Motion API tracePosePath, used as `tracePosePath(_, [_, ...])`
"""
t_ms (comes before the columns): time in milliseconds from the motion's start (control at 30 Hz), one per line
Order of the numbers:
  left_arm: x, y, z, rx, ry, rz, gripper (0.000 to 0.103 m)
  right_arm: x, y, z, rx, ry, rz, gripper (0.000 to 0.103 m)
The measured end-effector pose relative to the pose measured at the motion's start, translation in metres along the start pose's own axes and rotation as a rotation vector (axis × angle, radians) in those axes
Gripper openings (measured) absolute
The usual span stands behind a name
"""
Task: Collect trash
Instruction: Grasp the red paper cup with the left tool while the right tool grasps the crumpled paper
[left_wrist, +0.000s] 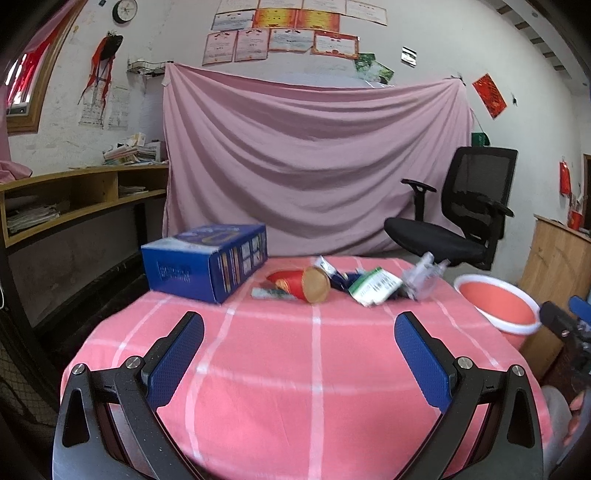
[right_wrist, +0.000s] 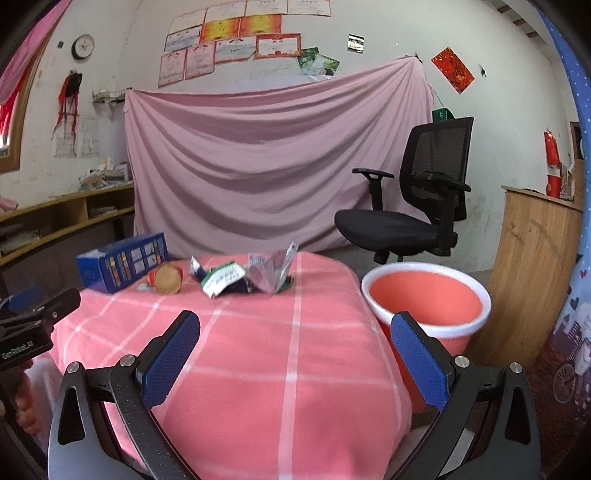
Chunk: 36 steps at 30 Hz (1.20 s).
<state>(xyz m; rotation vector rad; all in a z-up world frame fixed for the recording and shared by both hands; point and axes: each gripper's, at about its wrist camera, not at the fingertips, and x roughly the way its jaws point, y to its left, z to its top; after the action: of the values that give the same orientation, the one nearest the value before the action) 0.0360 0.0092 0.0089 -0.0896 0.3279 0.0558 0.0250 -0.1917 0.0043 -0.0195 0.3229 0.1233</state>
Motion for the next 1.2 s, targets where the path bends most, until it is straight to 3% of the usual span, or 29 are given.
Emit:
tracePosePath(300, [0.074,0.018,0.034,-0.020,-0.002,0.023,0.101,0.066,0.002,0.036,-0.053,-0.022,0.056,0.103])
tracePosePath(567, [0.144,0.021,0.045,0.011,0.128,-0.030,0.099,0.137,-0.002,0.044,-0.014,0.105,0.112,0.103])
tracePosePath(700, [0.174,0.026,0.042,0.045,0.210,-0.085,0.080,0.168,0.002,0.040,0.001,0.221,0.148,0.103])
tracePosePath(767, [0.185,0.029,0.039,0.049,0.254,-0.110,0.066,0.182,0.006,0.037,-0.003,0.282,0.165,0.103])
tracePosePath(933, [0.206,0.037,0.033,0.019,0.359,-0.177,0.054,0.209,0.011,0.034,0.000,0.373,0.202,0.102])
tracePosePath(1200, [0.210,0.033,0.035,0.048,0.431,-0.217,0.028,0.231,0.011,0.027,-0.005,0.462,0.211,0.081])
